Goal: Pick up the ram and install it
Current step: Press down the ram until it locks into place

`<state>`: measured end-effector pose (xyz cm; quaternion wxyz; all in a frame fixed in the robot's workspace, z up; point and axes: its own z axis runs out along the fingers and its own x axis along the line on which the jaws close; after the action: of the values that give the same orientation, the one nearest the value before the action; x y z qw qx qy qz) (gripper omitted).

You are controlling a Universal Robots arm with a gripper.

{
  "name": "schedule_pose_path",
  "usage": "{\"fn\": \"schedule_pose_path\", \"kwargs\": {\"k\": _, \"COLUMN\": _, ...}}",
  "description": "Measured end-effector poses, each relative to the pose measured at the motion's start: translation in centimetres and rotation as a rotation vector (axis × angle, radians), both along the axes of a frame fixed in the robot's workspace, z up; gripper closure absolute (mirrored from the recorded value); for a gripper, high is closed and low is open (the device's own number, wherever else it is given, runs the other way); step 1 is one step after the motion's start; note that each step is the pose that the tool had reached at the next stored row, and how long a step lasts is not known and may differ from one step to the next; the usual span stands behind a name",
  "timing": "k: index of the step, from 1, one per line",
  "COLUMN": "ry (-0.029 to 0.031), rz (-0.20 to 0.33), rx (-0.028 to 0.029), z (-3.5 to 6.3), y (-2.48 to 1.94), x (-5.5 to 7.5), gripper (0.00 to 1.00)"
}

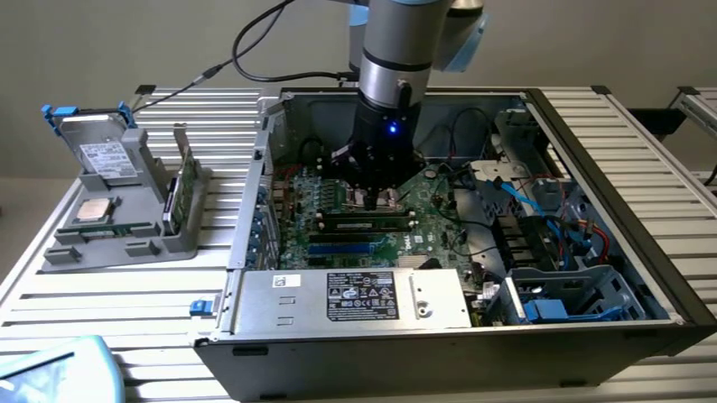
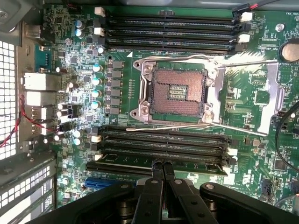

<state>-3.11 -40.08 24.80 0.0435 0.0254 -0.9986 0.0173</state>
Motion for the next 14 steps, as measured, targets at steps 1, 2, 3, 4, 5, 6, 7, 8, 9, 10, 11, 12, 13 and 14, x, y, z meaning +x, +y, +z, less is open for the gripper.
{"fn": "schedule_pose_path", "kwargs": {"k": 1, "ry": -0.0012, "rz": -0.001, "rx": -0.0002, "z": 0.02, "y": 0.0, "x": -0.02, "gripper": 0.9}}
{"fn": "schedule_pose_path", "kwargs": {"k": 2, "ry": -0.003, "rz": -0.001, "rx": -0.0004, "z": 0.06, "y": -0.01, "x": -0.06, "gripper": 0.9}}
{"fn": "schedule_pose_path", "kwargs": {"k": 3, "ry": -0.006, "rz": -0.001, "rx": -0.0002, "z": 0.09, "y": -0.03, "x": -0.13, "gripper": 0.9}}
{"fn": "schedule_pose_path", "kwargs": {"k": 4, "ry": -0.0098, "rz": -0.001, "rx": -0.0003, "z": 0.13, "y": -0.05, "x": -0.2, "gripper": 0.9}}
{"fn": "schedule_pose_path", "kwargs": {"k": 5, "ry": -0.0133, "rz": -0.001, "rx": -0.0001, "z": 0.15, "y": -0.08, "x": -0.29, "gripper": 0.9}}
{"fn": "schedule_pose_path", "kwargs": {"k": 6, "ry": -0.0163, "rz": -0.001, "rx": -0.0003, "z": 0.18, "y": -0.15, "x": -0.39, "gripper": 0.9}}
{"fn": "schedule_pose_path", "kwargs": {"k": 7, "ry": -0.0195, "rz": -0.001, "rx": -0.0004, "z": 0.2, "y": -0.22, "x": -0.48, "gripper": 0.9}}
{"fn": "schedule_pose_path", "kwargs": {"k": 8, "ry": -0.0223, "rz": -0.001, "rx": -0.0004, "z": 0.21, "y": -0.29, "x": -0.55, "gripper": 0.9}}
{"fn": "schedule_pose_path", "kwargs": {"k": 9, "ry": -0.0251, "rz": -0.001, "rx": -0.0003, "z": 0.22, "y": -0.35, "x": -0.63, "gripper": 0.9}}
{"fn": "schedule_pose_path", "kwargs": {"k": 10, "ry": -0.0279, "rz": -0.001, "rx": -0.0003, "z": 0.23, "y": -0.42, "x": -0.7, "gripper": 0.9}}
{"fn": "schedule_pose_path", "kwargs": {"k": 11, "ry": -0.0312, "rz": -0.001, "rx": -0.0003, "z": 0.24, "y": -0.48, "x": -0.76, "gripper": 0.9}}
{"fn": "schedule_pose_path", "kwargs": {"k": 12, "ry": -0.0344, "rz": -0.001, "rx": -0.0002, "z": 0.24, "y": -0.53, "x": -0.81, "gripper": 0.9}}
{"fn": "schedule_pose_path", "kwargs": {"k": 13, "ry": -0.0375, "rz": -0.001, "rx": -0.0002, "z": 0.24, "y": -0.57, "x": -0.86, "gripper": 0.9}}
{"fn": "schedule_pose_path", "kwargs": {"k": 14, "ry": -0.0396, "rz": -0.001, "rx": -0.0003, "z": 0.24, "y": -0.62, "x": -0.92, "gripper": 0.9}}
